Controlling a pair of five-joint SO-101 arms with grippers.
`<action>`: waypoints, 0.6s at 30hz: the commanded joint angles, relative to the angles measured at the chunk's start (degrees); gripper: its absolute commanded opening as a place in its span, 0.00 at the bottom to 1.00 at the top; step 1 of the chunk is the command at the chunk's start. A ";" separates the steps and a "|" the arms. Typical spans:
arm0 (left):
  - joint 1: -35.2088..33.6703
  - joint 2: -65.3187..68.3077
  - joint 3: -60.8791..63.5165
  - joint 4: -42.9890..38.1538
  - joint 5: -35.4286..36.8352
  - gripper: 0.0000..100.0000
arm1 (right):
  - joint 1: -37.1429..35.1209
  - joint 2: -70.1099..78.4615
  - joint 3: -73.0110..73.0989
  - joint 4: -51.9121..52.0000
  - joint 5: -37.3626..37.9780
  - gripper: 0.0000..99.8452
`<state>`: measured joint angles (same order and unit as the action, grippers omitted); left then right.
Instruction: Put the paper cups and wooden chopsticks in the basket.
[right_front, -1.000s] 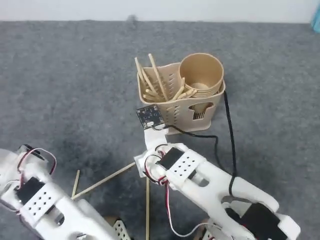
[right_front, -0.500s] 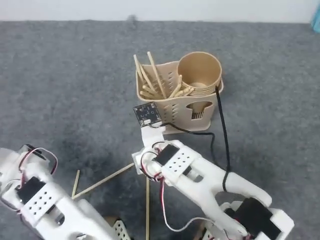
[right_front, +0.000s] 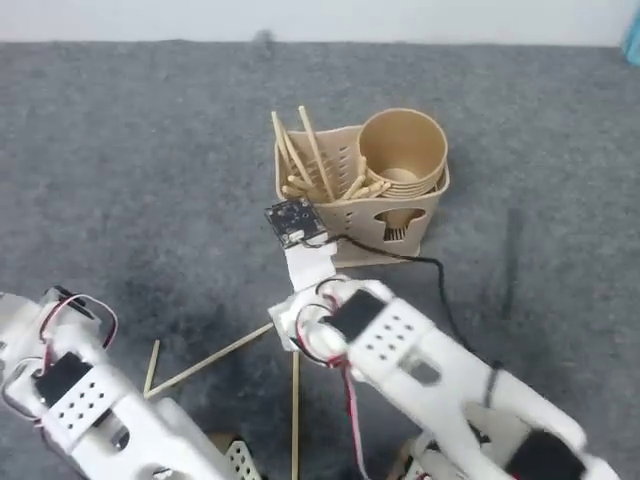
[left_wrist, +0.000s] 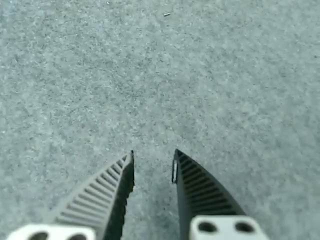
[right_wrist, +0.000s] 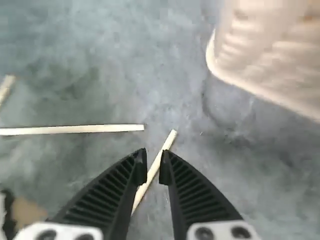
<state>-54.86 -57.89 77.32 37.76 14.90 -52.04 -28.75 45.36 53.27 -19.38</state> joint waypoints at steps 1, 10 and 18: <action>0.44 -0.53 -0.31 -1.58 -0.44 0.12 | 0.84 -9.71 -7.30 8.13 4.92 0.08; 1.41 -0.53 -0.22 -1.58 -0.44 0.12 | 0.84 -10.86 -35.43 23.52 9.58 0.15; 1.93 -0.62 0.22 -1.58 -0.44 0.12 | 3.38 11.47 -66.81 32.66 12.57 0.15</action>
<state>-53.89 -57.89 77.58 37.76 14.99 -50.37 -25.93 -8.53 83.43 -8.75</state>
